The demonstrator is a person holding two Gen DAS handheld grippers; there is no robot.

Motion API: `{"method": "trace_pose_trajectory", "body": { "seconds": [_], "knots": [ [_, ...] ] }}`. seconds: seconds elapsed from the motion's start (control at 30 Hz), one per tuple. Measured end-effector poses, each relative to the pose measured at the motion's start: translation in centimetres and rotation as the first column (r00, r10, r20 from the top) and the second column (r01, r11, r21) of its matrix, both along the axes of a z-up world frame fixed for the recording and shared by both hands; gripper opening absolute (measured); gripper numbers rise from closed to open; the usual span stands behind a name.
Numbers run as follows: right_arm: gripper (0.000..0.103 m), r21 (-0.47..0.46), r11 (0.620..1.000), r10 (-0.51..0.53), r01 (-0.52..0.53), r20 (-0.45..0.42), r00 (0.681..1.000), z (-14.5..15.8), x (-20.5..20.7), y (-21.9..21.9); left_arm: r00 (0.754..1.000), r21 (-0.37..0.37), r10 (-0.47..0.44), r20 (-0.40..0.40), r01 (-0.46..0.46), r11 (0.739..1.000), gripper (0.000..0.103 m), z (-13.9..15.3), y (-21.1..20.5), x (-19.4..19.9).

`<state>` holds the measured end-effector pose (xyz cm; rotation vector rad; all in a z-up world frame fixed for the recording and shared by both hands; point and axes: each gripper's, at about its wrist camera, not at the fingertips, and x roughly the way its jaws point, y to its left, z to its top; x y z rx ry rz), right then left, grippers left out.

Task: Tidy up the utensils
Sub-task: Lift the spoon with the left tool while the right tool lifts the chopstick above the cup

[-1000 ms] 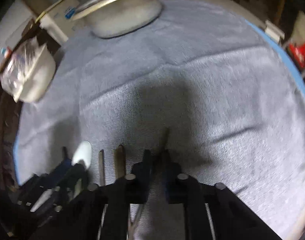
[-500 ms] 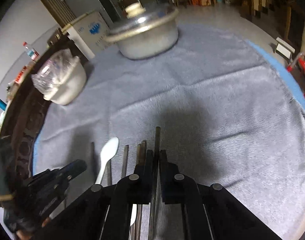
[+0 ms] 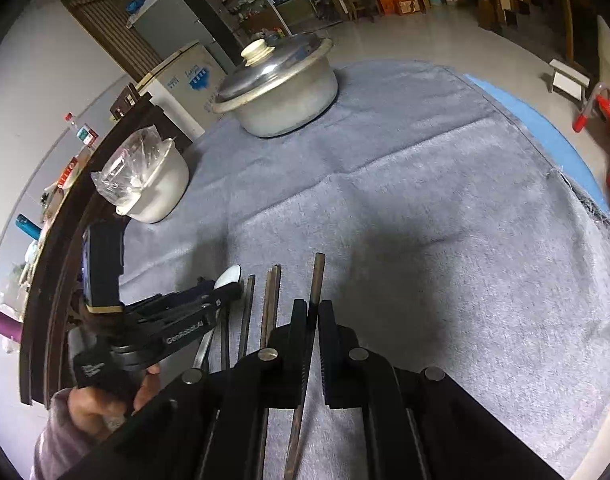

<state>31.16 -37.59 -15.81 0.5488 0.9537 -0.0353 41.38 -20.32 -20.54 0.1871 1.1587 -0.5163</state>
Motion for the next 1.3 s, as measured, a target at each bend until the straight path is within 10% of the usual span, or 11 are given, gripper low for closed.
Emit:
{"method": "trace_pose_trajectory", "body": {
  "seconds": [0.37, 0.73, 0.9, 1.0, 1.03, 1.1, 1.2, 1.3],
  "knots": [
    [0.006, -0.024, 1.0, 0.014, -0.012, 0.1, 0.995, 2.5, -2.2, 1.2, 0.997, -0.154, 0.038, 0.067, -0.027, 0.988, 0.031, 4.1, 3.9, -2.7],
    [0.006, -0.124, 0.992, 0.03, 0.008, 0.303, 0.953, 8.9, -8.7, 4.6, 0.966, -0.431, 0.09, 0.244, 0.025, 0.902, 0.031, 13.9, 9.4, -11.8],
    [0.012, -0.076, 0.997, 0.0, 0.014, 0.182, 0.983, 7.0, -7.7, 3.8, 0.953, -0.503, 0.115, 0.278, 0.042, 0.864, 0.031, 16.2, 11.3, -15.9],
    [0.067, -0.007, 1.0, -0.009, 0.01, 0.013, 1.0, 3.7, -4.5, 2.7, 0.949, -0.522, 0.13, 0.286, 0.04, 0.852, 0.031, 16.4, 12.4, -17.1],
    [0.072, 0.012, 1.0, -0.007, 0.007, -0.034, 0.999, 2.4, -3.1, 2.5, 0.948, -0.525, 0.137, 0.288, 0.037, 0.851, 0.031, 16.4, 12.8, -17.4],
    [0.066, -0.014, 1.0, -0.007, 0.006, -0.072, 0.997, 1.0, -1.1, 2.6, 0.949, -0.537, 0.151, 0.275, 0.022, 0.843, 0.031, 16.3, 13.2, -17.7],
    [0.029, -0.068, 0.998, 0.004, -0.017, -0.188, 0.982, -1.4, 2.9, 2.9, 0.949, -0.545, 0.158, 0.273, 0.017, 0.838, 0.031, 16.3, 13.5, -18.0],
    [0.029, -0.133, 0.991, -0.012, -0.02, -0.235, 0.972, -2.7, 5.4, 3.5, 0.949, -0.563, 0.155, 0.276, 0.029, 0.826, 0.031, 16.4, 13.9, -18.4]
  ]
}}
